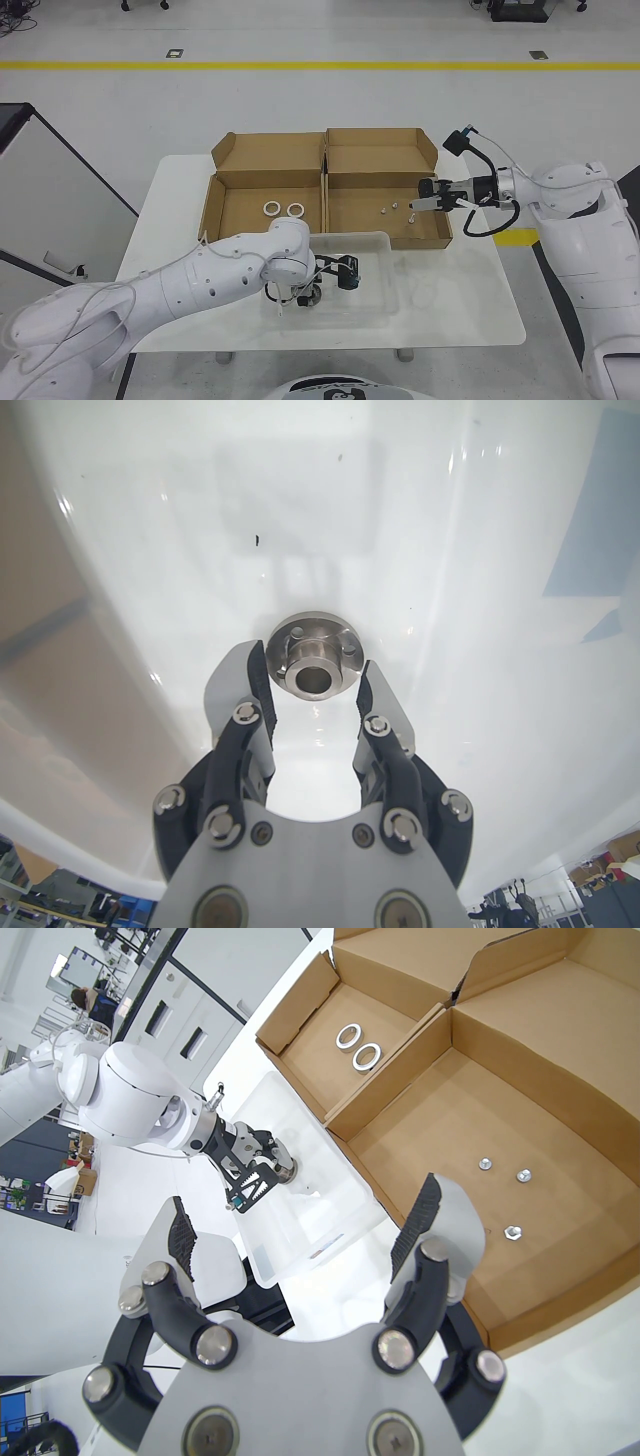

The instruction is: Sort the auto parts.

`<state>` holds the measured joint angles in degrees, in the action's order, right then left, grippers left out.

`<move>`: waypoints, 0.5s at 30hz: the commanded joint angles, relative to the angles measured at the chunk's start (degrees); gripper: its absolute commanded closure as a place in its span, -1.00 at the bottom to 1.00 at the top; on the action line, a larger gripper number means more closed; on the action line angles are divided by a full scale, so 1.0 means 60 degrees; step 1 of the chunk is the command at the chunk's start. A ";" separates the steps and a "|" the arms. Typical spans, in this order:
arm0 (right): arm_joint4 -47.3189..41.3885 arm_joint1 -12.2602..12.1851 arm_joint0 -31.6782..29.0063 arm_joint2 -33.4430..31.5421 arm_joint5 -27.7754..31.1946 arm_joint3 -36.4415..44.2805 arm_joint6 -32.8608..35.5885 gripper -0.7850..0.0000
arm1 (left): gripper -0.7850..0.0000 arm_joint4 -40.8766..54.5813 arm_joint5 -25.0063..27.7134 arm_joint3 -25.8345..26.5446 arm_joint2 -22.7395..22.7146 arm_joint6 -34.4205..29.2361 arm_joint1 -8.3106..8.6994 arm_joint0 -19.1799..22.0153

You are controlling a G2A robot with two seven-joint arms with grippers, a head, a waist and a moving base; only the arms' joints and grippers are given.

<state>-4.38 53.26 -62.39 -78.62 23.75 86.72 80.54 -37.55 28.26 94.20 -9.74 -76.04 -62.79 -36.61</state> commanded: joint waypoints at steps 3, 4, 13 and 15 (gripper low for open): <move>-0.0002 0.0000 0.0000 0.0000 0.0000 0.0000 0.0000 -1.00 | 0.07 -0.0013 -0.0002 -0.0090 0.0000 -0.0002 -0.0033 -0.0041; -0.0002 0.0000 0.0000 0.0000 0.0000 0.0000 0.0000 -1.00 | 0.07 -0.0014 0.0002 -0.0108 0.0000 0.0002 -0.0040 -0.0047; -0.0002 0.0000 0.0000 0.0000 0.0000 0.0000 0.0000 -1.00 | 0.17 -0.0004 -0.0011 -0.0139 0.0000 -0.0011 -0.0069 -0.0063; -0.0002 0.0000 0.0000 0.0000 0.0000 0.0000 0.0000 -1.00 | 0.18 -0.0010 -0.0034 -0.0109 0.0000 -0.0034 -0.0067 -0.0047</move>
<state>-4.38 53.26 -62.39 -78.62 23.75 86.72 80.54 -37.60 28.14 93.44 -9.74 -76.16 -63.20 -36.94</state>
